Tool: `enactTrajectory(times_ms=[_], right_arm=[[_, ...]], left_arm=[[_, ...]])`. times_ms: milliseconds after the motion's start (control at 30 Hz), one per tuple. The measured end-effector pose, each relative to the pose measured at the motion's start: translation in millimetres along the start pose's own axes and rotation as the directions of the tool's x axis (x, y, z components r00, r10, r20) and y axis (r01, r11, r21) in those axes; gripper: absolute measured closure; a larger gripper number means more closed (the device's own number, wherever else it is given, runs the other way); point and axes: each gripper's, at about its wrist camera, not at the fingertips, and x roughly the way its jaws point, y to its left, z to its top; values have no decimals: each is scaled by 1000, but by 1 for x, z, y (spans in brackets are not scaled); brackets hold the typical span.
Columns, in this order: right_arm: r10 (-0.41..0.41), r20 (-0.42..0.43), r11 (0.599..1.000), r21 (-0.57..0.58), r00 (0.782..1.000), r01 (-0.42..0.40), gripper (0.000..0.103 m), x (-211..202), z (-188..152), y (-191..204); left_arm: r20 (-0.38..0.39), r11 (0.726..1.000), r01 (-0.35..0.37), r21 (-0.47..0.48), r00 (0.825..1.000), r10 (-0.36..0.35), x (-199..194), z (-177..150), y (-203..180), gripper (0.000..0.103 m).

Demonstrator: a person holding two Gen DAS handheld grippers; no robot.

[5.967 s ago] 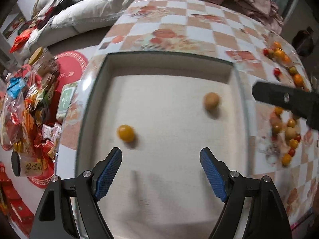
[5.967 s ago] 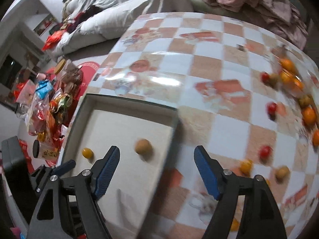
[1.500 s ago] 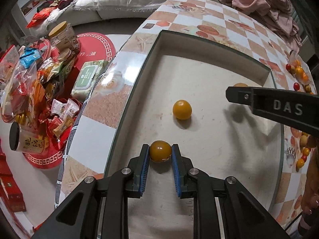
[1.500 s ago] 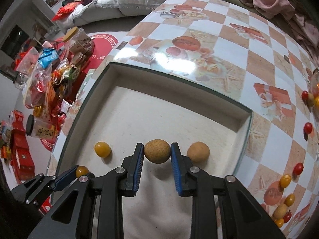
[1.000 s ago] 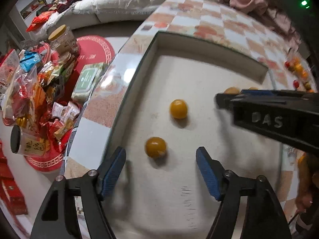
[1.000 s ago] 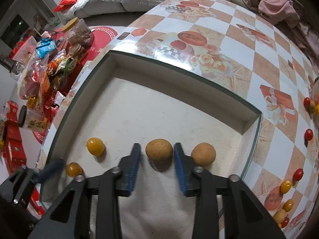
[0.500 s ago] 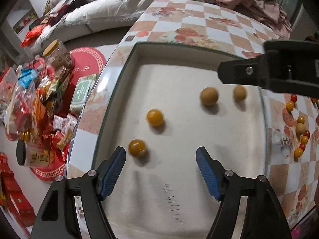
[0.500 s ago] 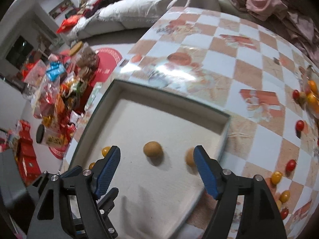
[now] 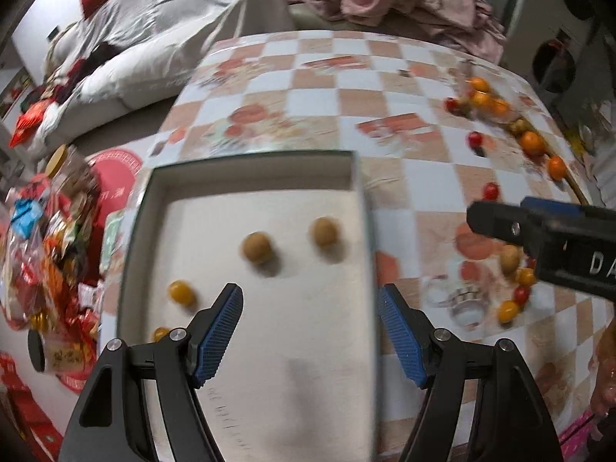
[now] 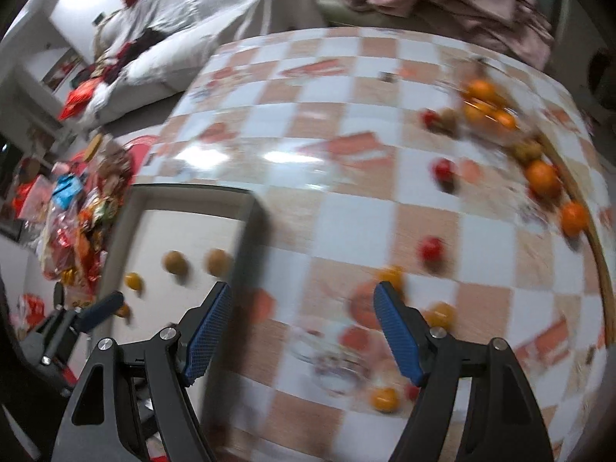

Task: Organize fruits
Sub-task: 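Move both open tools back over the fruits on the table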

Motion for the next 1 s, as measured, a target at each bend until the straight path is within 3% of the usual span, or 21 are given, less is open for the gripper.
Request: enactTrajectory(times_ms=[367, 567, 700, 1000], right_arm=[[-122, -34, 983, 135, 992, 125, 24, -12, -36, -95], [-173, -47, 976, 124, 984, 177, 28, -17, -58, -131], [-158, -66, 983, 86, 985, 163, 40, -11, -71, -137], [-122, -34, 990, -73, 992, 120, 46, 9, -74, -117]], left_arm=[[-36, 993, 59, 101, 998, -56, 19, 16, -66, 29], [-54, 985, 57, 162, 997, -48, 41, 18, -92, 29], [-65, 982, 65, 174, 996, -55, 53, 19, -103, 29], [-54, 978, 80, 190, 996, -71, 71, 32, -124, 29]])
